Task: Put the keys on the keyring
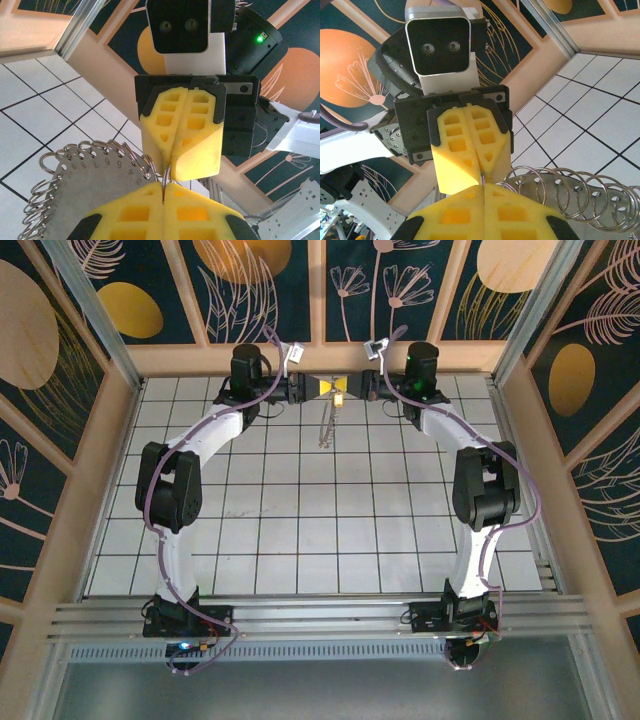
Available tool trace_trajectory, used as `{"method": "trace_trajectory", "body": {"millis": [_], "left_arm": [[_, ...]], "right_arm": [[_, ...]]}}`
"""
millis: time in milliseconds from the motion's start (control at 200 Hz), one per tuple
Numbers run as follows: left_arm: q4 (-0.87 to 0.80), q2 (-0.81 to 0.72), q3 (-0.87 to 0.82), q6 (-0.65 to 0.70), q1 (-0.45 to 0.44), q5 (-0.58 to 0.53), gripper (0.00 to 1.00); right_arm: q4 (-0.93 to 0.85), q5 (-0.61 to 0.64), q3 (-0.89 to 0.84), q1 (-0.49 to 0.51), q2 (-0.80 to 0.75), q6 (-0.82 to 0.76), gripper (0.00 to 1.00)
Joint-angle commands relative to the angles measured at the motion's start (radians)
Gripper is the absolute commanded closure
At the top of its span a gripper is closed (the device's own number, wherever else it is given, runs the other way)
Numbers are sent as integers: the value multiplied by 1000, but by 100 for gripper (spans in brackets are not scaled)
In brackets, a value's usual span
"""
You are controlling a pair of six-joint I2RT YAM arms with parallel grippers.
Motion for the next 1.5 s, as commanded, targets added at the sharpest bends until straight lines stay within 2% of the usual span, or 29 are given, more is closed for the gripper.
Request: {"method": "trace_trajectory", "body": {"millis": [0,105,275,410,500,636,836,1146,1491], "left_arm": [[124,-31,-31,-56,-2,-2,100],[172,-52,-60,-86,-2,-25,100],[220,-88,-94,-116,-1,-50,100],[238,-114,-111,-128,-1,-65,100],[290,-133,-140,-159,-1,-68,100],[373,-154,-167,-219,-2,-57,100],[381,-185,-174,-228,-6,-24,100],[318,-209,-167,-181,-27,11,100],[288,-194,-142,-156,-43,44,100]], "right_arm": [[9,-9,-15,4,-37,-20,99],[52,26,-71,-25,-94,-1,74],[129,80,-229,-65,-221,23,64],[178,175,-368,-67,-318,24,62],[246,242,-464,-66,-374,38,57],[303,275,-523,-64,-405,34,53],[293,282,-501,-45,-400,-23,51],[309,224,-423,0,-326,-54,50],[295,200,-359,3,-273,-75,49]]}}
